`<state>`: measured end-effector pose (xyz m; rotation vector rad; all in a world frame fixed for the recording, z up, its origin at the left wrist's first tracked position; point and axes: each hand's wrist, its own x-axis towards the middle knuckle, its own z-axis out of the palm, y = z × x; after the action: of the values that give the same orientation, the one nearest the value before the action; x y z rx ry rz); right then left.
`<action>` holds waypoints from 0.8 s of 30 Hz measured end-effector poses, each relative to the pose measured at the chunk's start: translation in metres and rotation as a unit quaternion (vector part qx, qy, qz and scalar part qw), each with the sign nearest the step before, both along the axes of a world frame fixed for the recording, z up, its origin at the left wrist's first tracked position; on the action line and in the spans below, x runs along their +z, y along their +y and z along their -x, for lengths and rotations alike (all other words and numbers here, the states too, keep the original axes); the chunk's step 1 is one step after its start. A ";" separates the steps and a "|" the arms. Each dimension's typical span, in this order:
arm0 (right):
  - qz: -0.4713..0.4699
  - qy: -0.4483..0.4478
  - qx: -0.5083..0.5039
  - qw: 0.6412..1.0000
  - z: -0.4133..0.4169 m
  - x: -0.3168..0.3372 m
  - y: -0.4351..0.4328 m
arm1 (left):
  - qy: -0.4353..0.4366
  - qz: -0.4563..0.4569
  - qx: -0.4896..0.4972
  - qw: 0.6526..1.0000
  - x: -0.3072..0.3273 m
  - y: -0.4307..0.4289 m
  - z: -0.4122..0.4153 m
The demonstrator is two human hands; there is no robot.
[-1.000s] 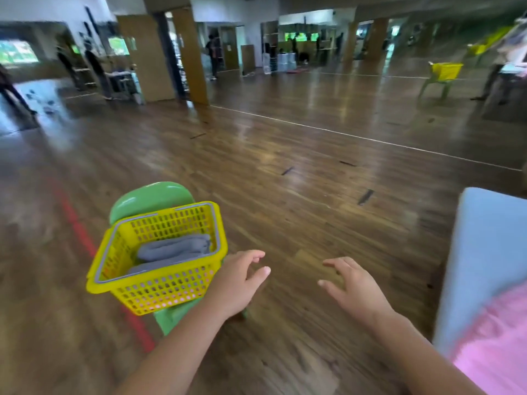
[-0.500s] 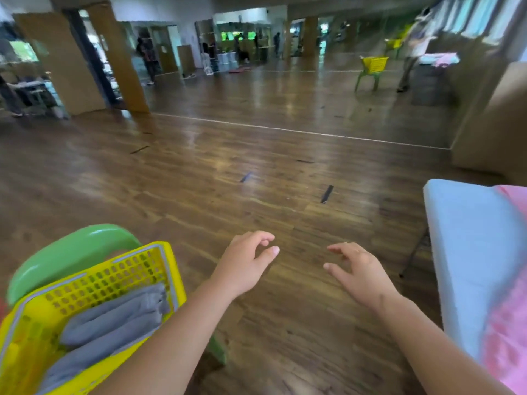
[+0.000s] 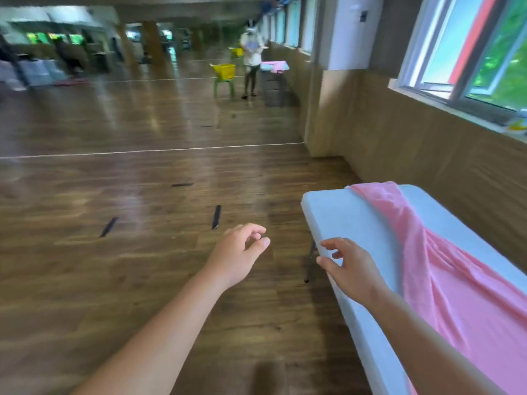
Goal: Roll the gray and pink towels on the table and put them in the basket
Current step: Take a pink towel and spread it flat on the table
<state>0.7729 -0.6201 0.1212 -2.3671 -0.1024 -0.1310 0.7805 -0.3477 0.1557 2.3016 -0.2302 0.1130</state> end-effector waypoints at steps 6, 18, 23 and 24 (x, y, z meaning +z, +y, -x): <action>-0.003 -0.011 -0.134 0.991 -0.077 -0.014 -0.045 | 0.007 -0.004 -0.109 0.994 -0.003 -0.046 -0.147; 0.013 -0.002 -0.382 0.924 -0.137 -0.030 -0.161 | 0.018 -0.030 -0.339 0.940 -0.019 -0.229 -0.350; 0.001 0.029 -0.448 0.893 -0.163 -0.060 -0.221 | 0.048 -0.044 -0.404 0.912 -0.050 -0.321 -0.402; -0.004 0.039 -0.458 0.888 -0.169 -0.065 -0.231 | 0.056 -0.055 -0.415 0.906 -0.055 -0.336 -0.412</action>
<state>0.9417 -0.8513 0.0557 -2.2131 1.0611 -0.4774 1.1924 -0.6835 0.1008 2.1156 -1.1485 -0.4748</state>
